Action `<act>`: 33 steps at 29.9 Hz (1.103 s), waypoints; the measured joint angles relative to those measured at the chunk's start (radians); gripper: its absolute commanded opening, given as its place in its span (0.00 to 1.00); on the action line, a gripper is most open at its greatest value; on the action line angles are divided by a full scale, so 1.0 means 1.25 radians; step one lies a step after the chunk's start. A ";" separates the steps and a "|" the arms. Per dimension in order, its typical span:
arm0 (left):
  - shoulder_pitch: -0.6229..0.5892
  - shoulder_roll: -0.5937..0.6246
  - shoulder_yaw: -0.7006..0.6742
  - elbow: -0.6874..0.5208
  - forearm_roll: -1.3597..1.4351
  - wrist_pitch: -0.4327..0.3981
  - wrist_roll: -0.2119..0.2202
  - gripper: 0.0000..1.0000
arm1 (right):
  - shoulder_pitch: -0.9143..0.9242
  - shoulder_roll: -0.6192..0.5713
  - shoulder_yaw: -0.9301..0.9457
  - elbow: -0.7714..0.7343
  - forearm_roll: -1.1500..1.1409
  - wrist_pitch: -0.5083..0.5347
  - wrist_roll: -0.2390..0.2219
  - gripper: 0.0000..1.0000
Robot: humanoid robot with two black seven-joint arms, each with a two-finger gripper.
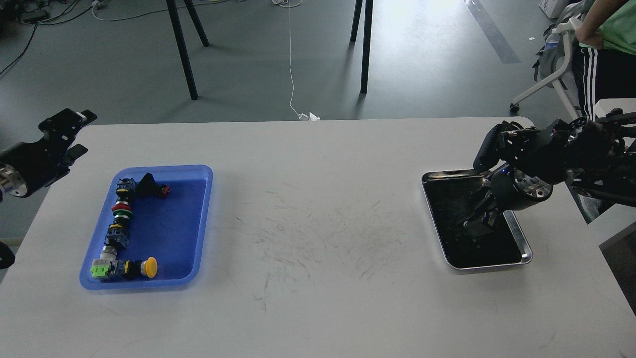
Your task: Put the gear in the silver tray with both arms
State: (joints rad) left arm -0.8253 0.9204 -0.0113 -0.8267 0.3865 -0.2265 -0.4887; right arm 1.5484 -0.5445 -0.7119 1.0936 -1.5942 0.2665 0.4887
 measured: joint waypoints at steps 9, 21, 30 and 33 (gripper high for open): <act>0.000 -0.011 -0.049 -0.001 -0.132 -0.062 0.000 0.99 | -0.025 0.000 0.203 -0.070 0.144 0.004 0.000 0.94; 0.005 -0.047 -0.076 0.012 -0.161 -0.167 0.000 0.99 | -0.170 0.011 0.532 -0.209 0.654 -0.088 0.000 0.95; -0.007 -0.080 -0.076 0.030 -0.177 -0.209 0.000 0.99 | -0.312 0.112 0.644 -0.260 0.793 -0.303 -0.006 0.96; -0.020 -0.090 -0.076 0.035 -0.184 -0.210 0.000 0.99 | -0.329 0.147 0.670 -0.260 0.813 -0.325 -0.035 0.96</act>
State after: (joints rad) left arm -0.8503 0.8084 -0.1058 -0.7830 0.1568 -0.4888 -0.4887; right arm 1.1376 -0.3611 0.1261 0.7681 -0.5776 -0.1391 0.4450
